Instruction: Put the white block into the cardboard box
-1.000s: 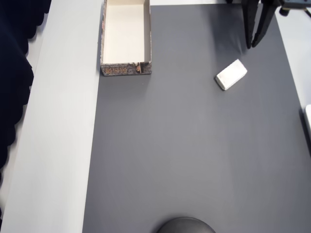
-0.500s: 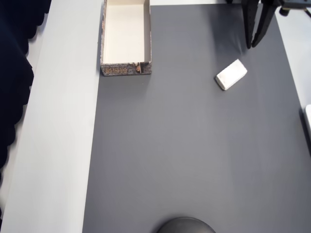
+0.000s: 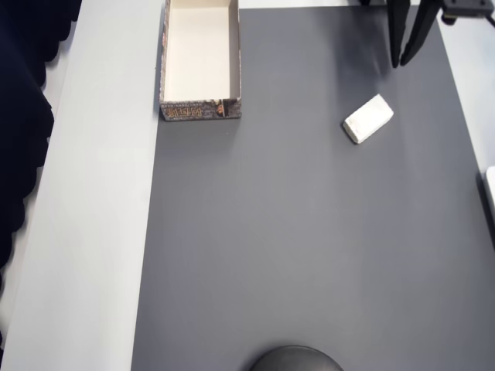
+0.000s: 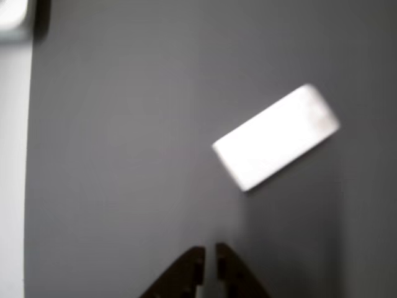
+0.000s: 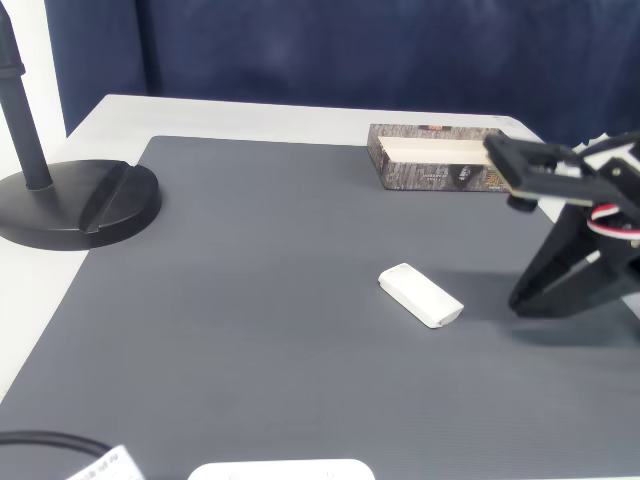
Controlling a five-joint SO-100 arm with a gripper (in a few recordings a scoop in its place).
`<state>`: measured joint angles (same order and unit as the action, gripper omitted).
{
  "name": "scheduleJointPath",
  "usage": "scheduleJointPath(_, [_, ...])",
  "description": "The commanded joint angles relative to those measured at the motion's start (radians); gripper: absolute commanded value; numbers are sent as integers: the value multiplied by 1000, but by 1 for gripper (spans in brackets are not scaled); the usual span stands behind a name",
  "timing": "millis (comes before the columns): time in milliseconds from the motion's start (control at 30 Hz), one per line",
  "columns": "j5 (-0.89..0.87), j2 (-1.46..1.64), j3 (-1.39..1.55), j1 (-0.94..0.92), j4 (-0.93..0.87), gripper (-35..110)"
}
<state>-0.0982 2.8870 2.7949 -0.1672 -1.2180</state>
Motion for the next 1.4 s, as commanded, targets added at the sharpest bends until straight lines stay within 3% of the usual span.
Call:
scheduleJointPath(0, [9, -140, -210, -35, 23, -2])
scheduleJointPath(900, [12, -1022, -824, -84, -71, -2])
scheduleJointPath(1367, [51, -1121, -877, -91, -75, -2])
